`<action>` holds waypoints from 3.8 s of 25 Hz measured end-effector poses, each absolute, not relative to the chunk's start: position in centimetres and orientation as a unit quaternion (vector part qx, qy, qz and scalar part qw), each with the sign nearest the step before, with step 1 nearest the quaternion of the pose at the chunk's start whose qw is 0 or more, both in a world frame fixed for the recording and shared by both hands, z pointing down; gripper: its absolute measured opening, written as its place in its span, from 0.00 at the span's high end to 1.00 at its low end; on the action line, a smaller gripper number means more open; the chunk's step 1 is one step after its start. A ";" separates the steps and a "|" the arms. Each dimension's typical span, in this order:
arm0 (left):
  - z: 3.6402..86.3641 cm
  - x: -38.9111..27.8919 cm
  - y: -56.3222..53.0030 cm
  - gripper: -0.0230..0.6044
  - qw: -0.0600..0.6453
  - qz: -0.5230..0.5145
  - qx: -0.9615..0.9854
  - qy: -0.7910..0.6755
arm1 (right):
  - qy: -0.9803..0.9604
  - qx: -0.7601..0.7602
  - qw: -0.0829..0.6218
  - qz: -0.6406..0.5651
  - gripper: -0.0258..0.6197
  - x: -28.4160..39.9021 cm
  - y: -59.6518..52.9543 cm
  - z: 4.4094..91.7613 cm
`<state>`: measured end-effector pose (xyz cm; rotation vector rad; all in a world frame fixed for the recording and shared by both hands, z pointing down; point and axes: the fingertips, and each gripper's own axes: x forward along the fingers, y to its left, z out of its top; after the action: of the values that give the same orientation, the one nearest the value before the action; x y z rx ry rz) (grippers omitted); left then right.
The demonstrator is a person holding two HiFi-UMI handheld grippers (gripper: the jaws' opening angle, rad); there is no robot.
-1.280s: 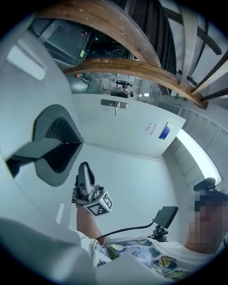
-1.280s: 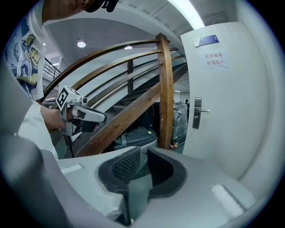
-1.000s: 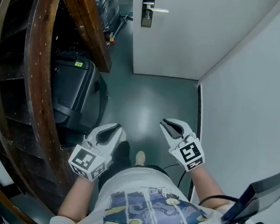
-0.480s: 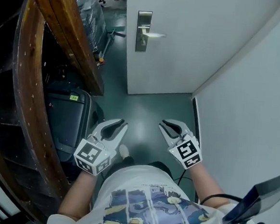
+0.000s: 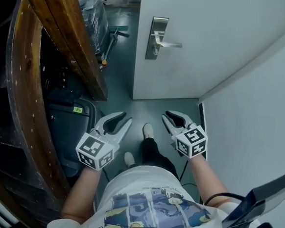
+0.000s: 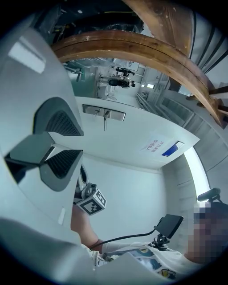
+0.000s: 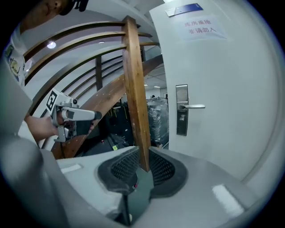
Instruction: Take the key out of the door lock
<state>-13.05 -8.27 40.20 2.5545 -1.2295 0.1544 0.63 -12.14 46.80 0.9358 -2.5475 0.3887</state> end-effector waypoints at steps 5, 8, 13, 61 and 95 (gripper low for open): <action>39.0 -14.5 -14.3 0.76 0.140 0.050 0.888 -0.436 | -0.908 0.334 0.150 0.203 0.87 -0.8 -18.4 47.2; 38.5 -14.8 -18.8 0.71 0.136 0.057 0.889 -0.434 | -0.906 0.328 0.123 0.237 0.86 -1.5 -22.5 47.5; 37.6 -15.9 -28.2 0.57 0.127 0.076 0.886 -0.440 | -0.904 0.318 0.079 0.274 0.83 -2.6 -30.0 47.5; 33.5 -12.1 -51.0 0.41 0.174 -0.019 0.953 -0.247 | -0.812 0.254 -0.111 0.513 0.74 -5.4 -44.4 51.5; 33.3 -12.0 -51.0 0.42 0.175 -0.025 0.951 -0.252 | -0.673 0.288 -0.183 0.656 0.92 -3.9 -42.3 52.7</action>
<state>-11.98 -51.00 33.34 2.6960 -0.7154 -0.0705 -3.93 -42.25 52.69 1.0282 -2.4040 2.3422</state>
